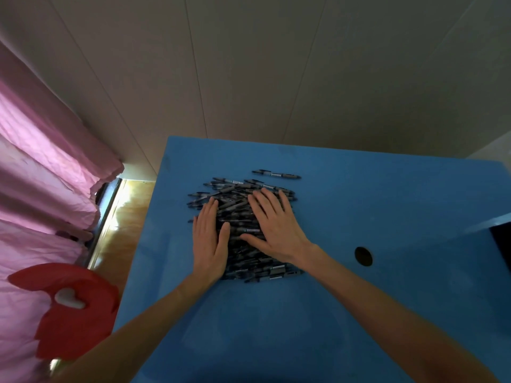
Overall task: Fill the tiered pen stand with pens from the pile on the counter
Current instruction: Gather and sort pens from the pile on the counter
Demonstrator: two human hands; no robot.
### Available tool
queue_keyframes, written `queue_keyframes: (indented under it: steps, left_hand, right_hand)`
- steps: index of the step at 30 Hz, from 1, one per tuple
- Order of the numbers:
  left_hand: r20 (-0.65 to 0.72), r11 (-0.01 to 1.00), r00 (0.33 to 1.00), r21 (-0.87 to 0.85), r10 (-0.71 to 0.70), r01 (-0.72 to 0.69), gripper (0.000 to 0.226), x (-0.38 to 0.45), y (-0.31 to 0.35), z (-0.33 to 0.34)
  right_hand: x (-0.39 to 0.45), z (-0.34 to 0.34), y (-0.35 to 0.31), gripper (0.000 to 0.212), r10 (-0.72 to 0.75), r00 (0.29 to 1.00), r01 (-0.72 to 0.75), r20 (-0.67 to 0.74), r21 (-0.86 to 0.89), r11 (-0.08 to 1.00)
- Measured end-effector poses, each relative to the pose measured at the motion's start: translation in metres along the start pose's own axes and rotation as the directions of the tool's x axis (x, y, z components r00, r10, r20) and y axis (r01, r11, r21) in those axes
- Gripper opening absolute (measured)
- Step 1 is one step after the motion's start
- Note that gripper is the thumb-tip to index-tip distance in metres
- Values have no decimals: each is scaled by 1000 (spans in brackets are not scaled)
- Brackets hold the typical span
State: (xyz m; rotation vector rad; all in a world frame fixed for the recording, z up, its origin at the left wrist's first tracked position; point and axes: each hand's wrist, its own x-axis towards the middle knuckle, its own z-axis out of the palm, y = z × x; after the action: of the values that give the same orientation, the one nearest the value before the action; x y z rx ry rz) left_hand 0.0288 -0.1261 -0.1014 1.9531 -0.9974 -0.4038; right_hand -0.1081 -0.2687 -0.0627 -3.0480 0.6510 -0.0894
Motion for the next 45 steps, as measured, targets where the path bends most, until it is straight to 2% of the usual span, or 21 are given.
queue_keyframes:
  steps: [3, 5, 8, 10, 13, 16, 18, 19, 22, 26, 29, 34, 37, 41, 43, 45]
  left_hand:
    - [18, 1000, 1000, 18, 12, -13, 63, -2, -1, -1]
    - [-2, 1000, 1000, 16, 9, -9, 63, -1, -3, -2]
    - [-46, 999, 998, -17, -37, 36, 64, 2, -6, -6]
    - [-46, 998, 997, -24, -59, 58, 65, 3, -7, -8]
    - [-62, 994, 993, -43, -103, 100, 66, 3, -10, -10]
    - [-98, 955, 954, -119, -283, 271, 70, 10, -11, -14]
    - [-102, 917, 920, -177, -379, 358, 68, 15, -11, -16]
    - [-98, 905, 912, -205, -398, 373, 68, 16, -9, -16]
    - [-74, 888, 911, -269, -406, 374, 67, 18, -5, -15]
    - [-74, 852, 900, -364, -429, 376, 61, 22, -2, -14]
    - [-100, 839, 909, -436, -404, 325, 49, 25, 4, -16]
    - [-117, 855, 926, -440, -358, 275, 38, 30, 11, -17]
    - [-81, 897, 952, -365, -296, 248, 41, 29, 6, -13]
    - [4, 938, 968, -244, -252, 245, 47, 28, 6, -9]
    - [14, 954, 974, -200, -227, 225, 50, 26, 6, -9]
    - [-10, 960, 974, -171, -225, 220, 52, 26, 6, -9]
  right_hand:
    - [-8, 4, 2, 85, 50, 999, -50, 1, 53, 997]
    - [-10, 2, 8, 76, 92, 995, -84, -48, 147, 986]
    - [-9, -3, 28, 62, 269, 954, -212, -130, 341, 916]
    - [-8, -3, 44, 56, 429, 894, -314, -131, 501, 806]
    - [-15, -1, 60, 51, 620, 784, -462, -14, 654, 599]
    - [-32, 3, 61, 52, 735, 656, -594, 172, 719, 361]
    - [-37, 5, 57, 55, 740, 622, -616, 255, 742, 262]
    - [-36, 6, 54, 56, 736, 626, -615, 258, 743, 264]
    - [-29, 6, 43, 55, 717, 647, -592, 259, 764, 258]
    - [-21, 2, 25, 50, 729, 609, -542, 312, 835, 95]
    - [-19, 1, 13, 46, 761, 567, -486, 315, 874, 0]
    - [-21, 0, -7, 55, 795, 539, -466, 278, 885, 7]
    - [-23, -3, -17, 59, 785, 572, -458, 240, 887, 62]
    - [-24, -5, -25, 58, 746, 641, -467, 181, 863, 192]
    - [-24, -5, -25, 55, 743, 651, -468, 154, 853, 232]
    - [-24, -6, -21, 52, 754, 641, -455, 142, 862, 224]
